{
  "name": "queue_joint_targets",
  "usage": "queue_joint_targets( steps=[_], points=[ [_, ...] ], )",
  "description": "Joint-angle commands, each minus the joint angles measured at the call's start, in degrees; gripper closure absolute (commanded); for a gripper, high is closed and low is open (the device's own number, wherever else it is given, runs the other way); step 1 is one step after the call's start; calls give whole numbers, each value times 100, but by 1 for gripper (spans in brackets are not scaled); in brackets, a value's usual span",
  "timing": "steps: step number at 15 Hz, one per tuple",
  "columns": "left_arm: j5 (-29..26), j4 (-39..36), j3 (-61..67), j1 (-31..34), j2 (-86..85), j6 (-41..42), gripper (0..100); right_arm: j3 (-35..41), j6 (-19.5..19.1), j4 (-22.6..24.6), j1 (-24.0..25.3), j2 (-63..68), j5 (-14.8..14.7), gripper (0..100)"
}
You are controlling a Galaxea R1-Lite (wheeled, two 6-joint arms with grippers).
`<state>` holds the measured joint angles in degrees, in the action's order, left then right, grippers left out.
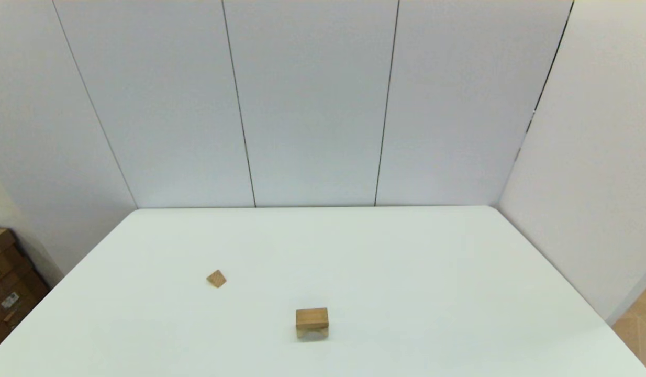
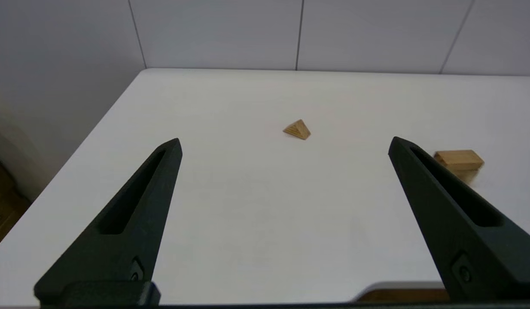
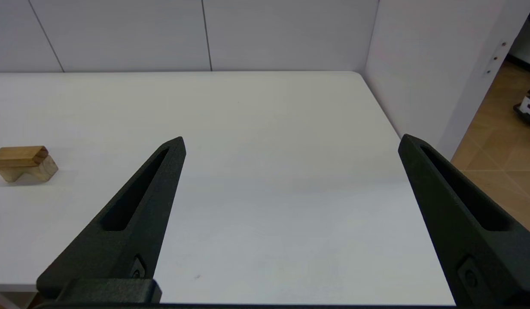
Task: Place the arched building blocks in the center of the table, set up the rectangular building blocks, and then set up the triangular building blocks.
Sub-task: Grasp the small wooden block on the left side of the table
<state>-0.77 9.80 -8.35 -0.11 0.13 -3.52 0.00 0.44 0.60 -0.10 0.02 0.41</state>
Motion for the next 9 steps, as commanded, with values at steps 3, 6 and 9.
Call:
queue_joint_targets(
  steps=[3, 6, 9],
  points=[
    [-292, 1033, -1960, -33, 1859, 10, 0, 0, 0, 2, 1, -2, 2, 0],
    [-275, 1033, -2918, -24, 3203, 10, 0, 0, 0, 2, 1, -2, 2, 0],
    [-275, 1041, -3850, -33, 4741, 10, 0, 0, 0, 2, 1, 6, 2, 0]
  ],
)
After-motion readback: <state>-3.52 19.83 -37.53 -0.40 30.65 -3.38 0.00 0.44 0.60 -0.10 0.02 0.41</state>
